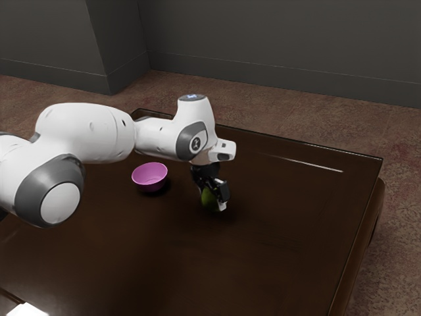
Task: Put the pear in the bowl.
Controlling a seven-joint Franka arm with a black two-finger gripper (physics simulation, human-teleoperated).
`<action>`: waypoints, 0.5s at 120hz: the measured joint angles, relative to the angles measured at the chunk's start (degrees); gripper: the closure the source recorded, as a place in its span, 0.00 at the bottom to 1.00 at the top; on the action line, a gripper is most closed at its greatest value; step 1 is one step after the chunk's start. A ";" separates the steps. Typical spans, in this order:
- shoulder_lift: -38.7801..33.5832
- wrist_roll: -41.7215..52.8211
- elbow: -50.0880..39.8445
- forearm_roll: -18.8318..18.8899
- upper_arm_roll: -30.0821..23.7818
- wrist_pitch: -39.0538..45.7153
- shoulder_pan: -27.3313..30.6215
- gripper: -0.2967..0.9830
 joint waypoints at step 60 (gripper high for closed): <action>-0.87 1.71 -0.95 0.34 0.09 1.77 -0.14 0.55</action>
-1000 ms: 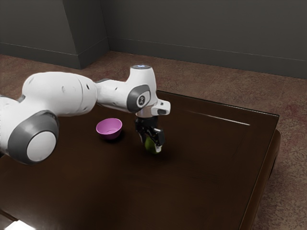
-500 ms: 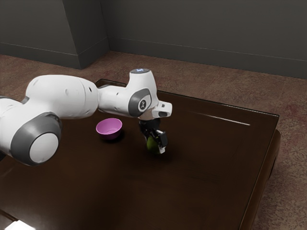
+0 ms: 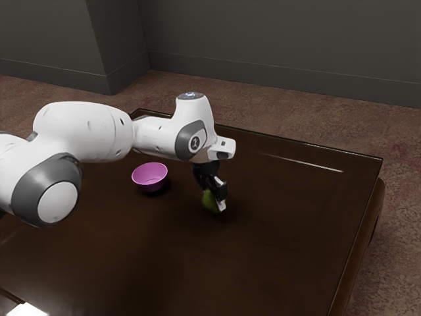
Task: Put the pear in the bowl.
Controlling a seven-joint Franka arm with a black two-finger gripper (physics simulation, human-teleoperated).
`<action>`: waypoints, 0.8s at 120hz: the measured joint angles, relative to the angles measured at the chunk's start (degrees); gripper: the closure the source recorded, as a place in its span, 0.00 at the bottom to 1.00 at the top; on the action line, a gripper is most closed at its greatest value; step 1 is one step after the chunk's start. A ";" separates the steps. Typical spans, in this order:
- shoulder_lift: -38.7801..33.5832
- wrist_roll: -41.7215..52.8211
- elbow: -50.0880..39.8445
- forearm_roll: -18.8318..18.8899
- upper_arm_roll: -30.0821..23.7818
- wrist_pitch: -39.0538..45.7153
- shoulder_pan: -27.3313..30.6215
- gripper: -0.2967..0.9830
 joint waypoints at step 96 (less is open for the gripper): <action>-12.04 -3.06 -0.93 11.58 0.92 -8.56 14.07 0.86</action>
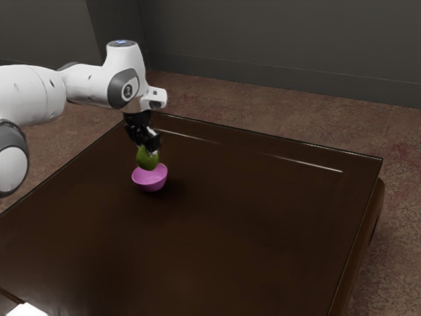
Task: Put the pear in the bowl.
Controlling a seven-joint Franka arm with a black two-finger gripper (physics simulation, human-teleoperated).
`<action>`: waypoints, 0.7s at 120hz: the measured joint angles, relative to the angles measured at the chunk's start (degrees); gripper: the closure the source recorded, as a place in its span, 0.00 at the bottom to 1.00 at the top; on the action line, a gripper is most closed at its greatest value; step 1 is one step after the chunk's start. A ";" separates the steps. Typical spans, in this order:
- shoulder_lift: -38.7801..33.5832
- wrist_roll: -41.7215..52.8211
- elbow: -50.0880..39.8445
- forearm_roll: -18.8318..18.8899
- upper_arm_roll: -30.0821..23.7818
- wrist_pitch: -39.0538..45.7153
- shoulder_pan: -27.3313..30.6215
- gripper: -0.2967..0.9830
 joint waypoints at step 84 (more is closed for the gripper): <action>3.68 5.41 0.12 -2.46 1.19 0.91 1.22 0.45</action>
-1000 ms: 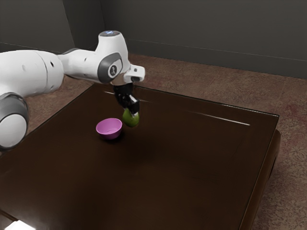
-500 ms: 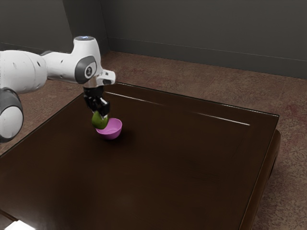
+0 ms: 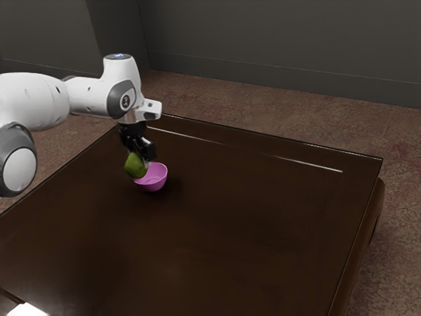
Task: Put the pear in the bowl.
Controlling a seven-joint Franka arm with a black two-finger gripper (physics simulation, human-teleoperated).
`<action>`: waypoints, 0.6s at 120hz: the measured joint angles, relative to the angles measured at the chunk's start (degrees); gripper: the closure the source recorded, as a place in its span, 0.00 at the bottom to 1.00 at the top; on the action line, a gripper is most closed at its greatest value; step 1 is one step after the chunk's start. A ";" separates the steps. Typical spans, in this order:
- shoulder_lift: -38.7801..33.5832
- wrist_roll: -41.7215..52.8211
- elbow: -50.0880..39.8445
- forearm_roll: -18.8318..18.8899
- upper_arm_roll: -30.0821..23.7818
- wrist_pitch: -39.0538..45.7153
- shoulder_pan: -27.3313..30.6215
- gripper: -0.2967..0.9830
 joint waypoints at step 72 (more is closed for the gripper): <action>-24.75 1.84 -2.93 -1.04 -0.29 -13.78 -10.81 0.25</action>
